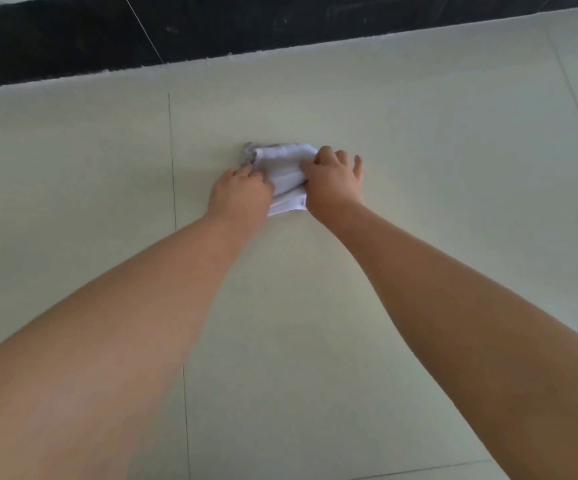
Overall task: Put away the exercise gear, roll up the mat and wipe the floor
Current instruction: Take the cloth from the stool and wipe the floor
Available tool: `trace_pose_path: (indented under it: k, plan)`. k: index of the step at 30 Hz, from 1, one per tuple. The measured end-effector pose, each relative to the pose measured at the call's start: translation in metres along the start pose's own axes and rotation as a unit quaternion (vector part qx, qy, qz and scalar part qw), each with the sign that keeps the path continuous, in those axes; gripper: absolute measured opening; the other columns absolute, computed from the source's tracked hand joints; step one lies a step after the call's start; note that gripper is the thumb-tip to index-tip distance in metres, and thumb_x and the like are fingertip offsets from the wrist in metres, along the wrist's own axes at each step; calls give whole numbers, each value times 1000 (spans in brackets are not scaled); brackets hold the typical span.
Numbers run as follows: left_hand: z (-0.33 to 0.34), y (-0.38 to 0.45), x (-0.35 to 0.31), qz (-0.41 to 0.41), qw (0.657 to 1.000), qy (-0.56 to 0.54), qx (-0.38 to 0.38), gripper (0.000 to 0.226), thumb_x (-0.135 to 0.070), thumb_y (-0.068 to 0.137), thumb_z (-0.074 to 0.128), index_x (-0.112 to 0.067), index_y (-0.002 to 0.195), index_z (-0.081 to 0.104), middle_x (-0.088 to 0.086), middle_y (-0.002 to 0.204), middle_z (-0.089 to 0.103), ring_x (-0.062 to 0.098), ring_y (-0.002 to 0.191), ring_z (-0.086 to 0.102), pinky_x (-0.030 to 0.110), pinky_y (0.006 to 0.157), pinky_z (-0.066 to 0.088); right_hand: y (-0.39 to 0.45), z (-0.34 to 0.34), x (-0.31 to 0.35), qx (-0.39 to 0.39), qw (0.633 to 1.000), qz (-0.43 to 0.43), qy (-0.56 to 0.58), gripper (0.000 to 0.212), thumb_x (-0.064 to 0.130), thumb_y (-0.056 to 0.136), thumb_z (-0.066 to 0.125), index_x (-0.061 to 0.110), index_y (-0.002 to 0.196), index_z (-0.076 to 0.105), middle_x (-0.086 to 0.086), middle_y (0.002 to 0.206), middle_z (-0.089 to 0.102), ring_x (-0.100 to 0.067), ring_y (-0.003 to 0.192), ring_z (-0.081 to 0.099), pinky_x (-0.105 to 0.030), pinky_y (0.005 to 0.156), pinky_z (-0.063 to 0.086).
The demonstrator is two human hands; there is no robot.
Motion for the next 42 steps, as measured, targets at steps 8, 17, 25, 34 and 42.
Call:
trace_pose_path:
  k: [8, 17, 25, 34, 42]
  plan:
    - [21, -88, -14, 44, 993, -105, -23, 41, -8, 67, 40, 5, 84, 75, 17, 83, 75, 32, 77, 75, 31, 57, 58, -76, 27, 10, -51, 992, -114, -19, 30, 5, 63, 60, 9, 91, 69, -10, 93, 63, -30, 98, 53, -66, 101, 27]
    - [-11, 35, -193, 163, 969, -183, 6, 44, -12, 67, 33, -6, 62, 76, 9, 76, 77, 21, 77, 75, 25, 70, 58, -114, -28, -194, -106, 982, 152, -18, 26, -5, 78, 58, 0, 100, 70, -25, 99, 61, -46, 100, 55, -65, 109, 16]
    - [0, 103, -144, 135, 985, -108, 8, 39, -14, 59, 33, -10, 41, 67, 2, 43, 63, 16, 38, 63, 15, 37, 44, -7, -47, -184, -59, 985, 160, -4, 37, 1, 82, 48, 6, 116, 58, -19, 125, 46, -36, 120, 40, -50, 115, 17]
    - [34, 5, 38, -89, 986, -93, 101, 42, 9, 85, 49, 9, 126, 53, 25, 133, 53, 46, 109, 58, 49, 89, 49, 30, -1, 5, -24, 998, -42, 40, 43, 7, 93, 38, 10, 135, 41, -8, 144, 31, -29, 133, 28, -46, 118, 0]
    - [31, -108, 6, -195, 948, -117, 224, 30, 4, 87, 50, 7, 115, 59, 23, 131, 51, 41, 104, 58, 42, 80, 48, -57, 32, 56, 36, 987, -156, 21, 45, 7, 93, 39, 5, 138, 39, -7, 136, 39, -28, 133, 28, -47, 117, -9]
Point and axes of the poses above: each hand's wrist, its own y-axis towards the middle knuckle, its own z-axis out of the palm, x = y × z, the point moved 7 cm from there along y, towards the middle knuckle
